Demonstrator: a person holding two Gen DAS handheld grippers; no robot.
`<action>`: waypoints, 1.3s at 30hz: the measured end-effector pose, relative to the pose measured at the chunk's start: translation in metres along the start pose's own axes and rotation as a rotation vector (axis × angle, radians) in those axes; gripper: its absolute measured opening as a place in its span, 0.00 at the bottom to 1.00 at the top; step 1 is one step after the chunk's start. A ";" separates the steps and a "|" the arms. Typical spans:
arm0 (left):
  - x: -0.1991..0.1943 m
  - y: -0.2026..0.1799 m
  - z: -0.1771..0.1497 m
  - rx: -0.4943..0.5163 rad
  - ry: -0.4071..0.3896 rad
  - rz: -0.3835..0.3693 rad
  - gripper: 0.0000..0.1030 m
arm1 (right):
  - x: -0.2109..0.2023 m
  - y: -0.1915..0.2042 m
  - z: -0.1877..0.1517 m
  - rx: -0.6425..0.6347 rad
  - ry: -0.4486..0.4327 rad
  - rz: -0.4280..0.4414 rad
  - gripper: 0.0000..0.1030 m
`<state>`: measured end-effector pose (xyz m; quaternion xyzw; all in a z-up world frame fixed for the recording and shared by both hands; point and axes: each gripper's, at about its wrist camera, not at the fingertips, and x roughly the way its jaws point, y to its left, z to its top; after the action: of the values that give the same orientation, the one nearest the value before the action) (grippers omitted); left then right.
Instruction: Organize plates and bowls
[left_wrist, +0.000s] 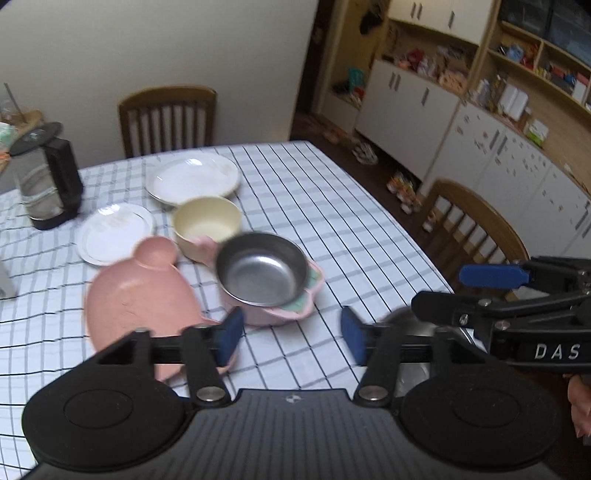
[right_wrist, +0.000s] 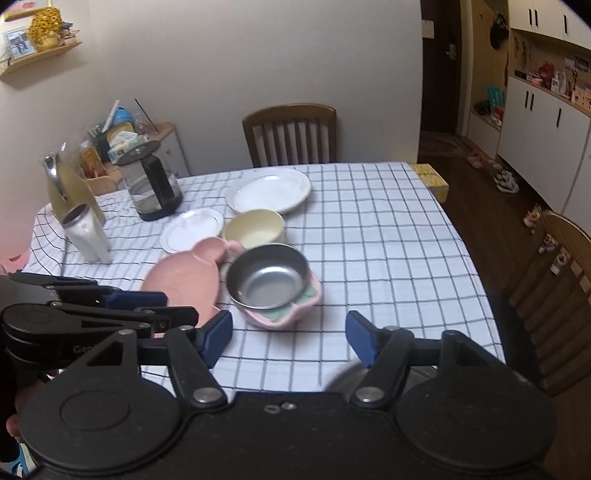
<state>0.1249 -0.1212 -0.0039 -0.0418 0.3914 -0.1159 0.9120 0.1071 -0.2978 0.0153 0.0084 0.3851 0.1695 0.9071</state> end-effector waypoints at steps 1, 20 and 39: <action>-0.002 0.003 0.000 -0.003 -0.008 0.003 0.60 | 0.001 0.004 0.001 -0.003 -0.003 0.008 0.69; 0.066 0.052 0.030 -0.024 -0.012 0.150 0.76 | 0.076 0.004 0.043 -0.003 -0.010 -0.020 0.96; 0.177 0.062 0.039 -0.060 0.194 0.228 0.75 | 0.208 -0.038 0.058 0.025 0.238 -0.039 0.80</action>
<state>0.2823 -0.1049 -0.1123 -0.0128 0.4829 -0.0034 0.8756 0.2934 -0.2612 -0.0941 -0.0080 0.4921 0.1466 0.8581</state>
